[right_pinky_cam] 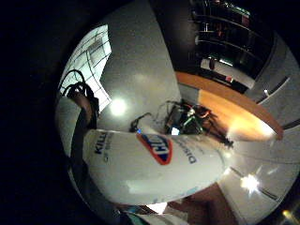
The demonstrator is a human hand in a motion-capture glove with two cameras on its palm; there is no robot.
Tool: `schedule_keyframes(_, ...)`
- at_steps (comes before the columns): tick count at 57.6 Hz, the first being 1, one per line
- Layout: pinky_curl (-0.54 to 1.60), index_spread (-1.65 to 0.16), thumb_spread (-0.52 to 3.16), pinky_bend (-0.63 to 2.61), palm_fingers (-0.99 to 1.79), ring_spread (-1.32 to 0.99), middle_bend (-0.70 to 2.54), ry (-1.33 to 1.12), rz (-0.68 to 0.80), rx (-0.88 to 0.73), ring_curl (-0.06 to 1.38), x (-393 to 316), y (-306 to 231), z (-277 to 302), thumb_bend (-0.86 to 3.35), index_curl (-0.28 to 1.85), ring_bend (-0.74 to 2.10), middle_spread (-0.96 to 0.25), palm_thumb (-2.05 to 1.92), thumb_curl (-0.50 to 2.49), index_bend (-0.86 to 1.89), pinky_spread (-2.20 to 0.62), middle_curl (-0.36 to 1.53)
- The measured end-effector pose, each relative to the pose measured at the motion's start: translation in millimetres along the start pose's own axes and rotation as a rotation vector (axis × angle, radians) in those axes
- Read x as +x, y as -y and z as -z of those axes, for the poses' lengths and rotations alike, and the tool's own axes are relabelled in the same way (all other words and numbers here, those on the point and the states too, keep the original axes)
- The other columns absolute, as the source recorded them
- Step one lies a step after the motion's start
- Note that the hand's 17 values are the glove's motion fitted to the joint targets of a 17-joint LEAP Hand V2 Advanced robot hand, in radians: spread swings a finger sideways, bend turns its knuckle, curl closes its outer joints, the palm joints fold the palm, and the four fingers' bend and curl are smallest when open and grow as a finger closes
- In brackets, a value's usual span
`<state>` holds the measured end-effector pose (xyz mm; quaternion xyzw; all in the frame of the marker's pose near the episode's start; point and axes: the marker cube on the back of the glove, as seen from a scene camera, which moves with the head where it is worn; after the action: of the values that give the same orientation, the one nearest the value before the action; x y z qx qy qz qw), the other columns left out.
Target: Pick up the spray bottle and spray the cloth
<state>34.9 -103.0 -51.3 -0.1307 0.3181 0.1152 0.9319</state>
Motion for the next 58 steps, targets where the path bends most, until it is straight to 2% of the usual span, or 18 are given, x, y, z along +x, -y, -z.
schedule_keyframes(3,0.39,-0.26,-0.15,0.33,1.32,-0.21,0.56,-0.091,0.098,0.009,0.49,10,-5,-10,-0.03,0.57,0.57,-0.17,1.11,0.71,0.26,-0.27,0.54)
schedule_keyframes(10,0.39,-0.26,-0.15,0.33,1.32,-0.21,0.56,-0.036,0.117,0.022,0.49,9,-5,-16,-0.03,0.57,0.57,-0.17,1.11,0.71,0.26,-0.27,0.54)
schedule_keyframes(16,0.39,-0.26,-0.15,0.33,1.32,-0.22,0.56,0.113,-0.031,0.017,0.48,-9,2,-10,-0.03,0.57,0.57,-0.17,1.11,0.71,0.26,-0.27,0.54)
schedule_keyframes(22,0.39,-0.26,-0.15,0.33,1.32,-0.22,0.56,0.012,0.084,0.022,0.48,8,-8,-21,-0.03,0.57,0.57,-0.17,1.11,0.71,0.26,-0.27,0.54)
schedule_keyframes(27,0.39,-0.26,-0.15,0.33,1.32,-0.21,0.56,0.05,0.074,0.035,0.48,6,-8,-22,-0.03,0.57,0.57,-0.17,1.11,0.71,0.26,-0.27,0.54)
schedule_keyframes(32,0.39,-0.26,-0.15,0.33,1.32,-0.21,0.56,0.155,-0.039,0.033,0.48,2,-5,-20,-0.03,0.57,0.57,-0.17,1.11,0.71,0.26,-0.27,0.54)
schedule_keyframes(35,0.39,-0.26,-0.15,0.33,1.32,-0.21,0.56,0.113,-0.004,0.038,0.48,7,-8,-24,-0.03,0.57,0.57,-0.17,1.11,0.71,0.26,-0.27,0.54)
schedule_keyframes(38,0.39,-0.26,-0.15,0.33,1.32,-0.21,0.56,0.145,-0.054,0.035,0.48,5,-6,-25,-0.03,0.57,0.57,-0.17,1.11,0.71,0.26,-0.27,0.53)
schedule_keyframes(42,0.39,-0.26,-0.15,0.33,1.32,-0.21,0.56,0.118,0.034,0.047,0.48,6,-11,-31,-0.03,0.57,0.57,-0.17,1.11,0.71,0.26,-0.27,0.53)
schedule_keyframes(48,0.39,-0.26,-0.15,0.33,1.32,-0.21,0.56,0.125,0.054,0.055,0.48,6,-14,-35,-0.03,0.57,0.57,-0.17,1.11,0.71,0.26,-0.27,0.53)
schedule_keyframes(53,0.39,-0.26,-0.15,0.33,1.32,-0.21,0.56,0.15,0.042,0.054,0.48,4,-15,-38,-0.03,0.57,0.56,-0.17,1.11,0.71,0.26,-0.27,0.54)
schedule_keyframes(58,0.39,-0.26,-0.15,0.33,1.32,-0.21,0.56,0.175,-0.035,0.046,0.48,0,-13,-38,-0.03,0.57,0.56,-0.17,1.11,0.71,0.26,-0.27,0.53)
